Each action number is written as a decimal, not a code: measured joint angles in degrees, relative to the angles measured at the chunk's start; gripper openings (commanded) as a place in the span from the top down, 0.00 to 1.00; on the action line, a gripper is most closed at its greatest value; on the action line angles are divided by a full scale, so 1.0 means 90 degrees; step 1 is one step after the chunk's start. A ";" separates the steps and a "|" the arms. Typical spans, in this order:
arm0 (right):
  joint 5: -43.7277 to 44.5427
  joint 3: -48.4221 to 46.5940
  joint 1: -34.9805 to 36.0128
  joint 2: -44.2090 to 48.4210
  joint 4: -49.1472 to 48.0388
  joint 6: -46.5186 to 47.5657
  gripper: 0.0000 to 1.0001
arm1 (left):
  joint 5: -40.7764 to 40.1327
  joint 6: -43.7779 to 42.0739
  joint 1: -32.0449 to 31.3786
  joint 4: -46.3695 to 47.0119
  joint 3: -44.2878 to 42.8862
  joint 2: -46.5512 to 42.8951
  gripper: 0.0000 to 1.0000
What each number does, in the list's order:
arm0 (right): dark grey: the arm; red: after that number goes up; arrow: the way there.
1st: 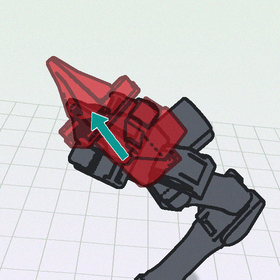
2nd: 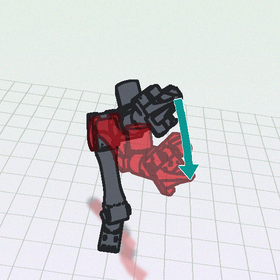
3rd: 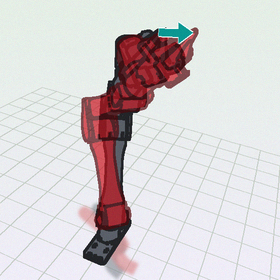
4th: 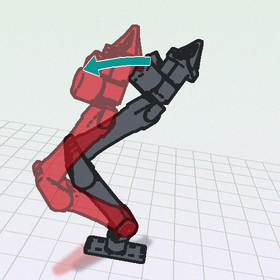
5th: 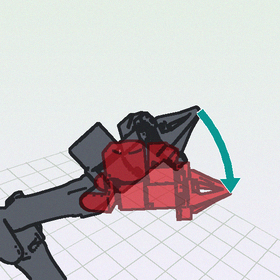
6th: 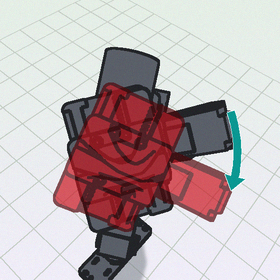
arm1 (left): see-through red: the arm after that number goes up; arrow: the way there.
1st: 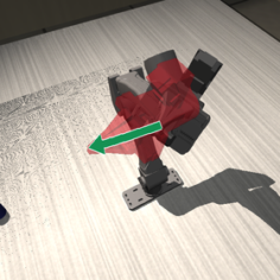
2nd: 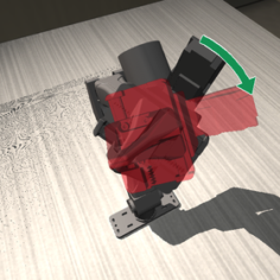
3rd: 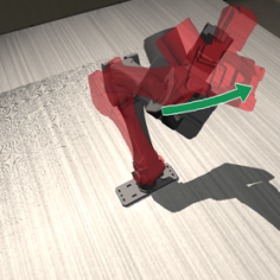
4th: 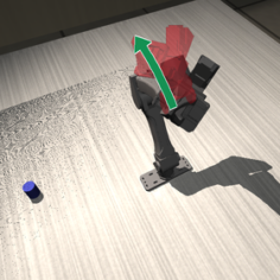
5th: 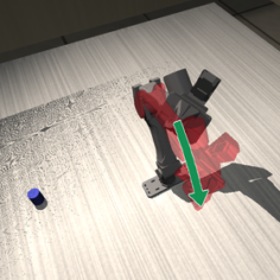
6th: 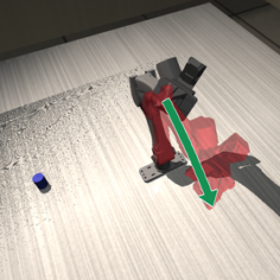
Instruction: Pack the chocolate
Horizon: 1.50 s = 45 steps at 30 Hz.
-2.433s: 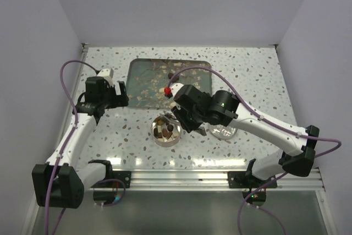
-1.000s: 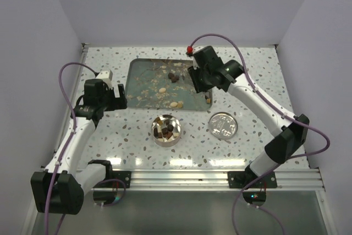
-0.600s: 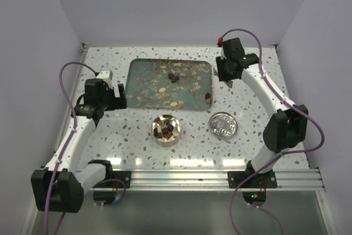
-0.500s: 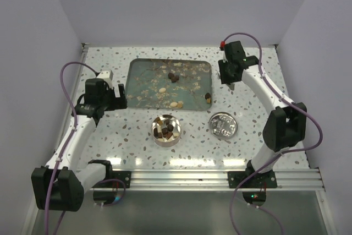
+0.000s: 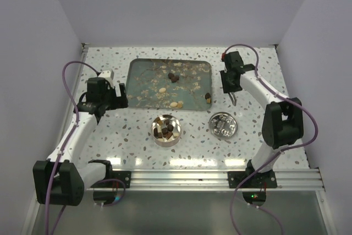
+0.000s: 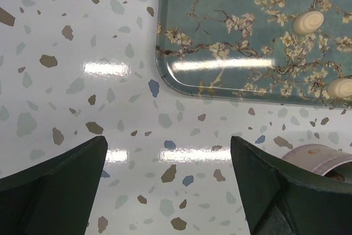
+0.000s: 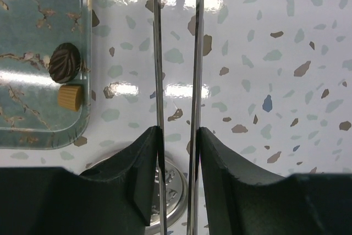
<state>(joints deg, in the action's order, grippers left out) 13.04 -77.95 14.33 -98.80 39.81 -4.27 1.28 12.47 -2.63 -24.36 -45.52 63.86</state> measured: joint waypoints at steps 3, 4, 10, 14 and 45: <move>-0.0002 0.0010 -0.0032 -0.0245 -0.0160 -0.0002 0.61 | -0.0002 0.0000 0.0000 0.0000 0.0000 0.0005 0.00; -0.0005 0.0007 -0.0046 -0.0362 -0.0209 -0.0002 0.61 | -0.0002 0.0000 0.0000 0.0000 0.0000 0.0005 0.00; -0.0012 -0.0299 -0.0134 -0.1299 -0.0233 0.0015 0.61 | -0.0010 0.0000 0.0000 0.0000 -0.0002 0.0044 0.00; -0.0027 -0.0925 -0.0214 -0.1875 -0.0206 0.0036 0.61 | -0.0034 0.0000 0.0000 0.0000 -0.0002 0.0155 0.00; -0.0228 -0.2157 -0.0539 -0.2742 -0.0019 0.0092 0.09 | -0.0189 0.0049 0.0000 0.0104 -0.0573 0.0935 0.00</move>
<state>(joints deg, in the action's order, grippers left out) 10.98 -97.36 9.47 -123.48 39.64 -3.44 -0.43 12.91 -2.63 -23.42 -50.68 72.27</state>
